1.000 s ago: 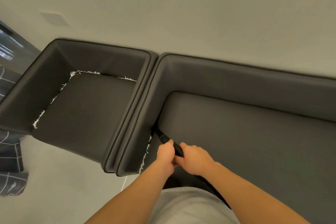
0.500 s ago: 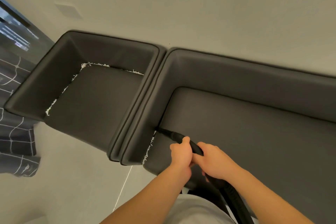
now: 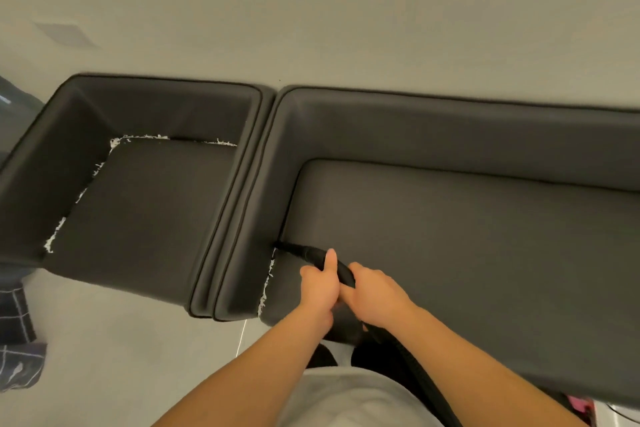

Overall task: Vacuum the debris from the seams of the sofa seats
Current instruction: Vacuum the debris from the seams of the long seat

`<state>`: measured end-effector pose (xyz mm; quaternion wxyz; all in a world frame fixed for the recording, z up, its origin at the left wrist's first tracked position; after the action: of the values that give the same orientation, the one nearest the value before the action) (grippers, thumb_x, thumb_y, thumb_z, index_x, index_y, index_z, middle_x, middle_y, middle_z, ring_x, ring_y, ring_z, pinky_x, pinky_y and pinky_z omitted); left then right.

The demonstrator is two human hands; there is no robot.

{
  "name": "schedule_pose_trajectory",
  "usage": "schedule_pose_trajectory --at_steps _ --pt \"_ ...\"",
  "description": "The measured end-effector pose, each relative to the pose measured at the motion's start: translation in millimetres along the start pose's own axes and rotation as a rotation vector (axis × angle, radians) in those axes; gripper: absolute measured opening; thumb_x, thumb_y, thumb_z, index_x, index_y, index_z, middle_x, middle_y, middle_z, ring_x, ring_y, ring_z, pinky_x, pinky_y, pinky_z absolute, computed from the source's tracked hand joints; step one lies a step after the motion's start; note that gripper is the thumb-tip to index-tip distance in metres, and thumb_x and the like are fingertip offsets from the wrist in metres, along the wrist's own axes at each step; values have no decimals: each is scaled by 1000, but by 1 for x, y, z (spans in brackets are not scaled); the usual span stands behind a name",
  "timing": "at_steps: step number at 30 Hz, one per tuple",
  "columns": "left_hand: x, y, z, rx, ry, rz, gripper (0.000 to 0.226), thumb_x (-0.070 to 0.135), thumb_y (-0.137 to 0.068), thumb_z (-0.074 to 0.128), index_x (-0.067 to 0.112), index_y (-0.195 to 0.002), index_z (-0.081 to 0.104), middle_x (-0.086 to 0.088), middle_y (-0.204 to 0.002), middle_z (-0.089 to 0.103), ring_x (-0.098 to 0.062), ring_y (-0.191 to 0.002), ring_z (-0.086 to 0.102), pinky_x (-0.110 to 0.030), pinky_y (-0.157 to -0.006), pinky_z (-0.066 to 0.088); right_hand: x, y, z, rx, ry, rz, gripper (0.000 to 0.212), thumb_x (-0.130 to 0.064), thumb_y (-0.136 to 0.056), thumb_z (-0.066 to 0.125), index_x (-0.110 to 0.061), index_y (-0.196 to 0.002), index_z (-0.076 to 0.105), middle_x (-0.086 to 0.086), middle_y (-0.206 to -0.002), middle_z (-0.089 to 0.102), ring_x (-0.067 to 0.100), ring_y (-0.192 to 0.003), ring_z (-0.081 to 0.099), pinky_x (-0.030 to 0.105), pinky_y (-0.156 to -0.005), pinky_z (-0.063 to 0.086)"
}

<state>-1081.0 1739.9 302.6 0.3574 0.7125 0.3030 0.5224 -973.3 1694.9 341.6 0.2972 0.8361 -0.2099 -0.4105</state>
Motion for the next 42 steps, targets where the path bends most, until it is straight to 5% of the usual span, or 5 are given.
schedule_pose_trajectory --at_steps 4,9,11,25,42 --pt "14 -4 2 -111 14 -21 51 41 -92 72 0 -120 60 -18 -109 71 -28 -83 71 -28 -45 54 0 4 8 2 -371 117 33 -45 -101 49 -12 -101 59 10 -78 73 24 -55 68 42 -63 63" --pt "5 1 -11 -187 -91 0 33 30 -95 69 2 -114 66 -15 -107 73 -29 -90 70 -38 -66 59 -9 26 35 29 -716 173 30 -33 -101 51 -4 -102 61 13 -69 69 29 -51 62 38 -52 58" --pt "-11 3 -27 -188 -114 23 33 31 -95 67 4 -114 66 -15 -108 73 -32 -98 71 -45 -84 59 -16 38 53 34 -689 157 27 -32 -102 51 -7 -98 59 4 -57 66 26 -46 61 33 -47 54" --pt "-82 42 -93 -282 -59 33 33 32 -101 59 10 -124 55 -12 -113 68 -28 -104 69 -49 -94 58 -32 96 137 133 -736 145 25 -31 -102 54 -6 -96 56 13 -67 64 25 -51 62 31 -49 54" --pt "-78 47 -75 -123 74 -33 30 23 -101 57 11 -127 50 -13 -112 66 -27 -97 67 -44 -80 59 -16 59 117 36 -300 63 14 -34 -99 51 -21 -104 56 7 -85 72 18 -59 65 45 -66 63"
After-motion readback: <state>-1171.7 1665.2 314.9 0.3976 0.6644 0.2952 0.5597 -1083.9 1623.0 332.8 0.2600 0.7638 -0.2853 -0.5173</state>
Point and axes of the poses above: each hand's wrist, its own y-axis away from the middle knuckle, its own z-axis out of the palm, x = y × z, the point moved 5 cm from there along -y, towards the middle knuckle
